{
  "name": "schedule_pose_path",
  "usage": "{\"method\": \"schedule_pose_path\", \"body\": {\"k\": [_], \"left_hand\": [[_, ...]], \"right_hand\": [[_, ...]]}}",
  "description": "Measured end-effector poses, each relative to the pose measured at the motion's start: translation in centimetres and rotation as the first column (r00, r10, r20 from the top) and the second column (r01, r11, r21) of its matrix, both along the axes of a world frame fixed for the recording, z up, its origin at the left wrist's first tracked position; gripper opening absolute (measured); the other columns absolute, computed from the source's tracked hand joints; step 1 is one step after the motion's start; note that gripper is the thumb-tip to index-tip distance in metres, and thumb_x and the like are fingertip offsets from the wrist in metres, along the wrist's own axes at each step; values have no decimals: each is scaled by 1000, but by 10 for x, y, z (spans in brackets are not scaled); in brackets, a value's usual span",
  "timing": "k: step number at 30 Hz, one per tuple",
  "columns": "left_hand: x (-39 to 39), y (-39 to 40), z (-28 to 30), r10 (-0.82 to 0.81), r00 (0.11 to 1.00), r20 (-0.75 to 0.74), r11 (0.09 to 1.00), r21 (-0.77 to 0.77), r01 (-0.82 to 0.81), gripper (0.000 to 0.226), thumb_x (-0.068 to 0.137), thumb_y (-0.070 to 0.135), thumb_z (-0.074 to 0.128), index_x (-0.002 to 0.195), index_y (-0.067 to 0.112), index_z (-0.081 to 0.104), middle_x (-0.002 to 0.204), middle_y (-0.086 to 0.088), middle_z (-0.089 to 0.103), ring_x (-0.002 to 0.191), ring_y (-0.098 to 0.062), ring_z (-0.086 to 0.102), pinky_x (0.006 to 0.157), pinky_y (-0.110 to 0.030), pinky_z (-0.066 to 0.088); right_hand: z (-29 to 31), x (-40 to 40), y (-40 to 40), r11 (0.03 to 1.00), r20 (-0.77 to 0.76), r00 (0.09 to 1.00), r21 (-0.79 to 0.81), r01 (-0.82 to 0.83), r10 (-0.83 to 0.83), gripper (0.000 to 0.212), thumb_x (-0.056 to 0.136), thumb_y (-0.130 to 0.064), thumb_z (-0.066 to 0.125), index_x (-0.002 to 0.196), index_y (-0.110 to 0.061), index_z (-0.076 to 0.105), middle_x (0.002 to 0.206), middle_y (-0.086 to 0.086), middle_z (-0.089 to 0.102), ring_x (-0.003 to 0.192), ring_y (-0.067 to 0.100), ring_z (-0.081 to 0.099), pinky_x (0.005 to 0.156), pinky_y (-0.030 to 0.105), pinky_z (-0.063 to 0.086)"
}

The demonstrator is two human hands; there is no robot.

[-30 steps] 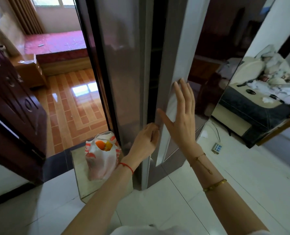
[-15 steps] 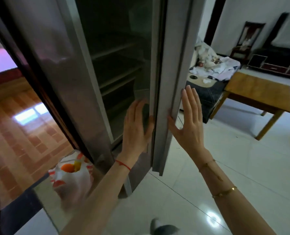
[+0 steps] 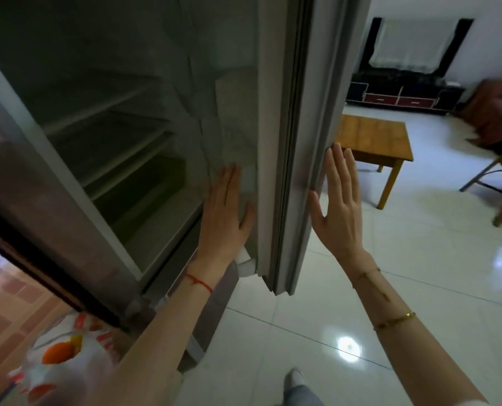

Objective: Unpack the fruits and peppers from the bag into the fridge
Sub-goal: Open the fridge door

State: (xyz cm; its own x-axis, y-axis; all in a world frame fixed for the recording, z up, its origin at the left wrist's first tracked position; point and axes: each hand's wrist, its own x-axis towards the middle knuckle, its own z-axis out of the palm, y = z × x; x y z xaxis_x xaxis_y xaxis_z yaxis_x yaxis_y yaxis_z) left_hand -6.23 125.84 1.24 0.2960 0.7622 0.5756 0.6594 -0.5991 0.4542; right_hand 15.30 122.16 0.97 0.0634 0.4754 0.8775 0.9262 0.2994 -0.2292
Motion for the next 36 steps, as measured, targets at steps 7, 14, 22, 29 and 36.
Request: {"method": "schedule_pose_path", "body": {"k": [7,14,22,29,36], "left_hand": [[63,17,3,-121,992,-31,989,81,124,61,98,22,51,153,11,25,160,-5,25,151,-15,12,124,-39,8],[140,40,-1,-96,992,-78,970,217,111,59,96,15,53,150,3,31,156,-12,34,147,-23,27,123,-43,19],[233,68,3,-5,995,-100,973,231,29,57,95,14,52,149,3,35,153,-13,41,142,-24,37,120,-42,28],[298,98,10,78,985,-157,980,192,-47,59,95,15,52,149,5,34,151,-13,42,140,-25,39,119,-40,28],[347,136,14,100,981,-166,983,170,-71,58,95,15,51,150,6,33,153,-11,40,142,-24,36,120,-35,22]], "right_hand": [[5,67,14,993,-62,991,-43,113,-116,60,99,-10,55,151,-3,26,160,16,24,151,32,15,121,51,20],[14,149,43,988,-80,990,-110,111,-120,59,101,-12,51,153,-6,24,162,10,20,152,26,12,122,50,20],[27,240,87,972,-58,996,-228,49,-64,60,102,-16,45,155,-10,18,163,6,17,152,22,8,121,50,21],[38,302,139,946,-74,997,-324,-21,-3,61,102,-23,39,156,-13,13,164,4,13,152,19,7,122,48,19],[48,344,195,933,-127,991,-348,-91,49,63,101,-19,42,156,-13,12,164,3,13,151,14,7,124,42,16]]}}
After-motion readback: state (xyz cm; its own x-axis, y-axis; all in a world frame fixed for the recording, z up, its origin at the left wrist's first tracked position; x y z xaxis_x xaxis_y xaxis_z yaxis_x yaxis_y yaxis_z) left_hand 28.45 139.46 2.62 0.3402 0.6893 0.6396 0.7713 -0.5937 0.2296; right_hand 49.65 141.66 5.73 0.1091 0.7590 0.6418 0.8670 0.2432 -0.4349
